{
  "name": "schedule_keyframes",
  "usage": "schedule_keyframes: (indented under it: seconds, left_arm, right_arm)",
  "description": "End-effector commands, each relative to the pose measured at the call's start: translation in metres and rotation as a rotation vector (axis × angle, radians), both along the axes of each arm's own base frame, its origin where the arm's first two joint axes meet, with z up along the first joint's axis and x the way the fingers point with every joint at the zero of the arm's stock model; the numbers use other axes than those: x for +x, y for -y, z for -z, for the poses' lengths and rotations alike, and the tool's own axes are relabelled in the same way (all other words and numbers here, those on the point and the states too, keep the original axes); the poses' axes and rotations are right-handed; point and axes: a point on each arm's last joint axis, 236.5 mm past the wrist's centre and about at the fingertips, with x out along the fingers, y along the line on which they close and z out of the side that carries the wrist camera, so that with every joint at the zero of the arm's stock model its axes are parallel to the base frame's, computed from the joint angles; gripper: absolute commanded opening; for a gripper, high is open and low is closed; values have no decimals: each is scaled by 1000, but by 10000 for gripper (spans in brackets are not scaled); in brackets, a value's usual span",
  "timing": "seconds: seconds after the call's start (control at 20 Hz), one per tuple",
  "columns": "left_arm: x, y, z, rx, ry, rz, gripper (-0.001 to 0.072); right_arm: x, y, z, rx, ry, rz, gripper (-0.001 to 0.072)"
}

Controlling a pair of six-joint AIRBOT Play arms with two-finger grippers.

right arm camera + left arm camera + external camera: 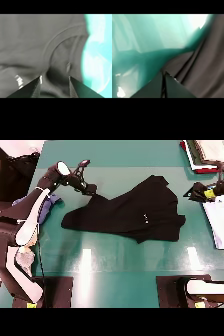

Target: Fold the shirts.

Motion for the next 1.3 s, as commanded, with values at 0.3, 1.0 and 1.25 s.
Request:
schedule_keyframes:
  seconds: [0.3, 1.0, 1.25]
  left_arm:
    - [6, -8, -45, 50, 58, 38, 26]
    - [10, -17, -84, 67, 98, -7, 26]
    - [4, -44, -251, 51, 518, -102, 26]
  right_arm:
    - [41, 11, 100, 44, -53, 38, 406]
    - [105, -44, -15, -10, 265, -125, 20]
    - [77, -45, -248, -169, 726, -140, 20]
